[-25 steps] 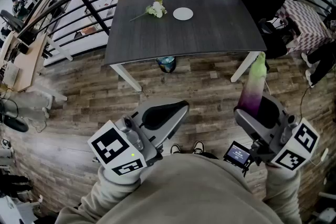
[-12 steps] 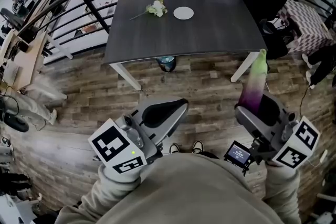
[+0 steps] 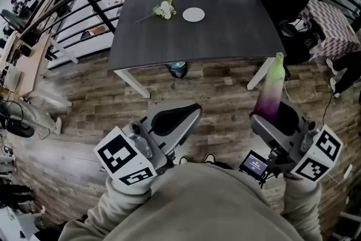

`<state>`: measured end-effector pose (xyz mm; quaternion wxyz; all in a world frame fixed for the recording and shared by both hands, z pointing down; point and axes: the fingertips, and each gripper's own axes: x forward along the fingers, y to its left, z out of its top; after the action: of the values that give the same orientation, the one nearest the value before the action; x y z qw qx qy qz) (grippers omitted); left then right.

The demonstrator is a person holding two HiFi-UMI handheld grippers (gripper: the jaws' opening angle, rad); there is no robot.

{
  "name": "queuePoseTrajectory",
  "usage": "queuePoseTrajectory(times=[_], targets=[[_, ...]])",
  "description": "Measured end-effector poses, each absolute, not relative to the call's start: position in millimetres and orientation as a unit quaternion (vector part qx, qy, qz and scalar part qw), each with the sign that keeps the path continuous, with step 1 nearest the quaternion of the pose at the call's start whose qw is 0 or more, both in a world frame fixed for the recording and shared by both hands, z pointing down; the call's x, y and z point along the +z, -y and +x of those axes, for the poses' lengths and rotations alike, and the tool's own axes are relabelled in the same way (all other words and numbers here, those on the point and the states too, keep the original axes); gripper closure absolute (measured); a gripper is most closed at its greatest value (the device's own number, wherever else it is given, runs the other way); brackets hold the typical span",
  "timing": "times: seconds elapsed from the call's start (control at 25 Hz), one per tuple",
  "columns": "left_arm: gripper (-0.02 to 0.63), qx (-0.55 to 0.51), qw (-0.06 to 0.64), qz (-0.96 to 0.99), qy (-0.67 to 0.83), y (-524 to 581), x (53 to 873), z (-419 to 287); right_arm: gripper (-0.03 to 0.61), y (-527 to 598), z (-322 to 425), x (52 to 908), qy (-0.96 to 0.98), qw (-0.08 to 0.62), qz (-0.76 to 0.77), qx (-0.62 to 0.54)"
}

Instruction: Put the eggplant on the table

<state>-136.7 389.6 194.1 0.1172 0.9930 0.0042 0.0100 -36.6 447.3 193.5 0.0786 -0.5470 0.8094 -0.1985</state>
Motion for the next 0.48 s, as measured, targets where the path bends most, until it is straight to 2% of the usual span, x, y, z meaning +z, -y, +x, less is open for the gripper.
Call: queuePoseTrajectory(times=[0.48], targets=[[0.609,0.021,0.101,0.995,0.000,-404,202,-86,0.347,-470,23,206,-0.802,0.107,-0.553,-0.197]])
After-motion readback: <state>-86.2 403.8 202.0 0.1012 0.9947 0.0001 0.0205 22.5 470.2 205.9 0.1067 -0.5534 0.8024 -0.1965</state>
